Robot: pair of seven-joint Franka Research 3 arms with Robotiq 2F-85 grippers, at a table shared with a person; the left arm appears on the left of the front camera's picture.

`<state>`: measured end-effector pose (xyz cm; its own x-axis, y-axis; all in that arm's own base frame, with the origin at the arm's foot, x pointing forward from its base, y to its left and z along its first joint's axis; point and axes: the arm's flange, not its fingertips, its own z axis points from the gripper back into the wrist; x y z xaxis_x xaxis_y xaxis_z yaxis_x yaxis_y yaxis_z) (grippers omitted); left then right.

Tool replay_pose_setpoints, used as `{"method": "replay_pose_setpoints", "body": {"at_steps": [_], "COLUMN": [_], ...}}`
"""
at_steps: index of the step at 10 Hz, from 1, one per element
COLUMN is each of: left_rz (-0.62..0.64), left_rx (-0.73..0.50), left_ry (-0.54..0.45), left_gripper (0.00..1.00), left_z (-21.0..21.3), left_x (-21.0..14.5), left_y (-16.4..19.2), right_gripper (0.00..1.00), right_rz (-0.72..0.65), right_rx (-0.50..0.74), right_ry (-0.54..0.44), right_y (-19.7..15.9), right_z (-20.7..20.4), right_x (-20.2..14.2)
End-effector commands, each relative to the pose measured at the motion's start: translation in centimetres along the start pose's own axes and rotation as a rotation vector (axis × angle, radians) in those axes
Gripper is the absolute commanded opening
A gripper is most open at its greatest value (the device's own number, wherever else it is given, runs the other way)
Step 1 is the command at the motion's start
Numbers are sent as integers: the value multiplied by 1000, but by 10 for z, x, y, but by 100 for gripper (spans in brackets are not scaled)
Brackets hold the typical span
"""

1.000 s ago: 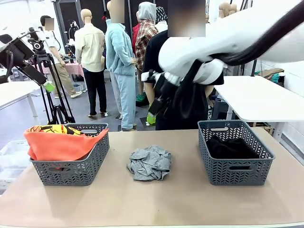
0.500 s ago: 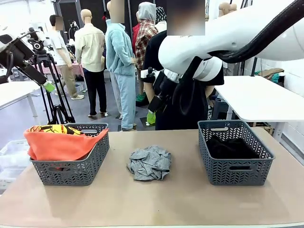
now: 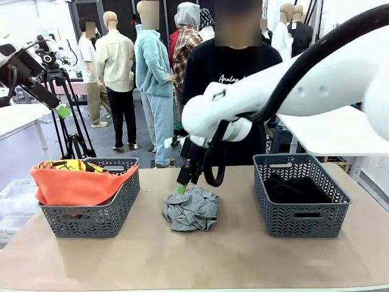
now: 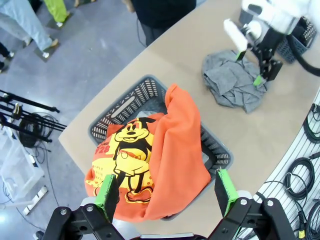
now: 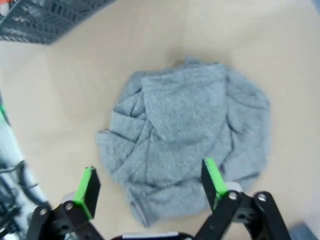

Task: Sort the tops and bottoms.
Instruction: Lift clothes from the center of the table with your right hand.

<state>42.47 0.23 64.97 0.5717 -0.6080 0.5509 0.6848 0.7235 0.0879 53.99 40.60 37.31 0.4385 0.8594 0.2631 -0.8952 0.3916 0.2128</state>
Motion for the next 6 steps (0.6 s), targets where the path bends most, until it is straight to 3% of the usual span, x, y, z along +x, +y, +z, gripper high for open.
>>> {"method": "replay_pose_setpoints", "body": {"at_steps": [1,6], "left_rz": [-3,-3], "left_rx": [12,12], "left_ry": [-5,-5], "left_gripper": [100,100], "left_z": [-1,-1], "left_x": [-2,-2], "left_y": [-1,-1], "right_gripper": [100,100], "right_rz": [16,47], "right_rx": [10,-45], "right_ry": [90,218], "right_y": [-6,-1], "right_z": [-5,-30], "right_x": [30,37]}}
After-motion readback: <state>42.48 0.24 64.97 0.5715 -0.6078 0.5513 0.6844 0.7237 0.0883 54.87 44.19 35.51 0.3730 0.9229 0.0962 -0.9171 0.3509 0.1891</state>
